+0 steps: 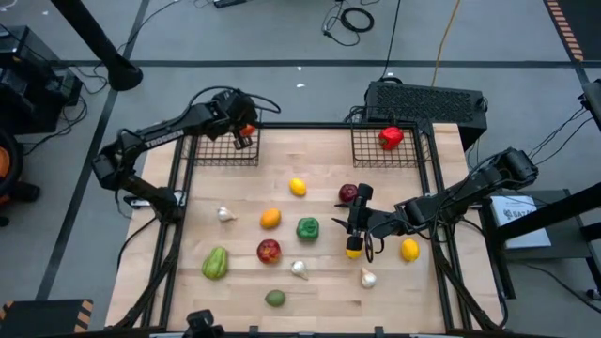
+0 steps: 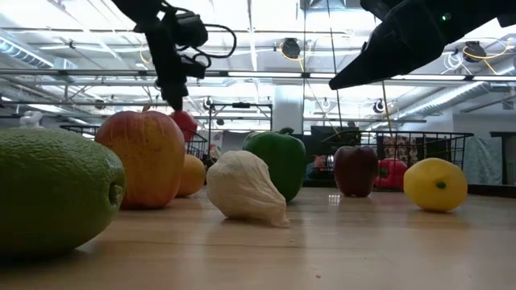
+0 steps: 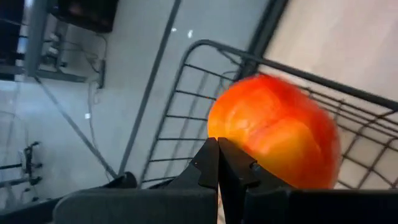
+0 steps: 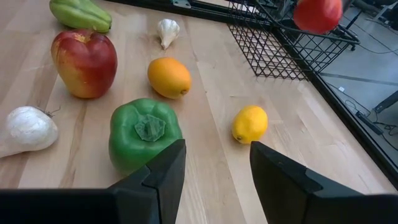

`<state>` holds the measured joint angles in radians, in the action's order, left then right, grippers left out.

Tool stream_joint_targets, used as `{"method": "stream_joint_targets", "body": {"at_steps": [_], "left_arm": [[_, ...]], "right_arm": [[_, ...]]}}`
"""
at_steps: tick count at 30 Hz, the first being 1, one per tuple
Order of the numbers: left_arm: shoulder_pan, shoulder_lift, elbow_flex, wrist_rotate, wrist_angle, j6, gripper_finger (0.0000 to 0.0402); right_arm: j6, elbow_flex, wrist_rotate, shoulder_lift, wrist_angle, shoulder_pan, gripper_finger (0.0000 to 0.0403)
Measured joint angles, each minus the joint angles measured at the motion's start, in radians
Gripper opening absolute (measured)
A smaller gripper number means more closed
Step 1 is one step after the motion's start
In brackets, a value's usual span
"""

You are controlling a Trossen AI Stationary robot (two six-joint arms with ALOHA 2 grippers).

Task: Sort produce into baskets
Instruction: Put the orange tomato in the left basket

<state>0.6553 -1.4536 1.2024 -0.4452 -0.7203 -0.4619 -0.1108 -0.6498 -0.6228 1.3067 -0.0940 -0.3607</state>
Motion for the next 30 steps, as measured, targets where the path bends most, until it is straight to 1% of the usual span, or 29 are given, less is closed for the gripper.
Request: {"method": "stream_joint_targets", "body": {"at_steps": [7, 16, 24, 30], "left_arm": [[0.014, -0.034, -0.043, 0.018, 0.039, -0.018, 0.0000], [0.019, -0.159, -0.046, 0.021, 0.107, -0.047, 0.0000], [0.036, -0.246, -0.047, -0.006, 0.157, -0.052, 0.0014], [0.040, -0.259, -0.046, -0.006, 0.168, -0.051, 0.0016]], "right_arm": [[0.000, 0.000, 0.000, 0.000, 0.000, 0.000, 0.0171], [0.000, 0.000, 0.000, 0.000, 0.000, 0.000, 0.0171], [0.000, 0.000, 0.000, 0.000, 0.000, 0.000, 0.0171], [0.003, 0.000, 0.000, 0.000, 0.001, 0.000, 0.0171]]}}
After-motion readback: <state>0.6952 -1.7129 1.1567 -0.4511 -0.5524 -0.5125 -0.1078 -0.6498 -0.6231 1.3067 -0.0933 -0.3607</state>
